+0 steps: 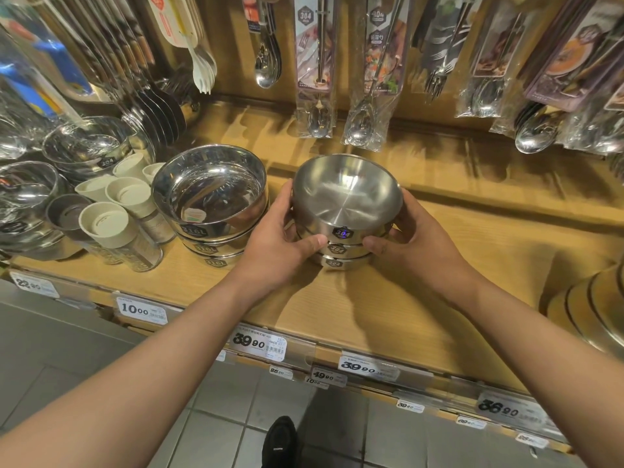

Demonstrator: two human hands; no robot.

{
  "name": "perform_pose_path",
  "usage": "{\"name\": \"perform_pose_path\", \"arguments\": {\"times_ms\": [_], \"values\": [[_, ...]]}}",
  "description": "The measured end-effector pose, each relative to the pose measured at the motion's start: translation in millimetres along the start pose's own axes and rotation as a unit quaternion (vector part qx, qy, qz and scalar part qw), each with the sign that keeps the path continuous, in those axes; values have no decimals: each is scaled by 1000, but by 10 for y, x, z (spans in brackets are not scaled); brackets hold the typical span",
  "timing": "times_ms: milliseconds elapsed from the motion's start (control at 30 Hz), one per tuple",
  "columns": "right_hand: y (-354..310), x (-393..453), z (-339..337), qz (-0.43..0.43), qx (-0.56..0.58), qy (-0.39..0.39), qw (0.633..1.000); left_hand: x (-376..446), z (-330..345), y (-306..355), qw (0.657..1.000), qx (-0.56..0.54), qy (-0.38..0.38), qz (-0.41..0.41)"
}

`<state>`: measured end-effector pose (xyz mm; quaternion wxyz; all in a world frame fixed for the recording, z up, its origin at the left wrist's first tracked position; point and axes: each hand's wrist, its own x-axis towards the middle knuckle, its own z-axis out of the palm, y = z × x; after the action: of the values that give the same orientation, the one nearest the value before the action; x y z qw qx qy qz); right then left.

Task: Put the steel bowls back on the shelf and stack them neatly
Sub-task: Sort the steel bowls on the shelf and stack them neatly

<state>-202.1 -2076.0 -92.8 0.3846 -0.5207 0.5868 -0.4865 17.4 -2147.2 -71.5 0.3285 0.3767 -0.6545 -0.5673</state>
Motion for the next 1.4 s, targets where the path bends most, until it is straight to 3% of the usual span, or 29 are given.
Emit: {"name": "perform_pose_path", "arguments": {"times_ms": [700,1400], "values": [[-137,-5,-62,0,-66,-3,998,51,-63,-94,1000,5,1,25],[-139,11,-46,23,-14,17,999,90,-14,-72,1000,2,-1,3]]}}
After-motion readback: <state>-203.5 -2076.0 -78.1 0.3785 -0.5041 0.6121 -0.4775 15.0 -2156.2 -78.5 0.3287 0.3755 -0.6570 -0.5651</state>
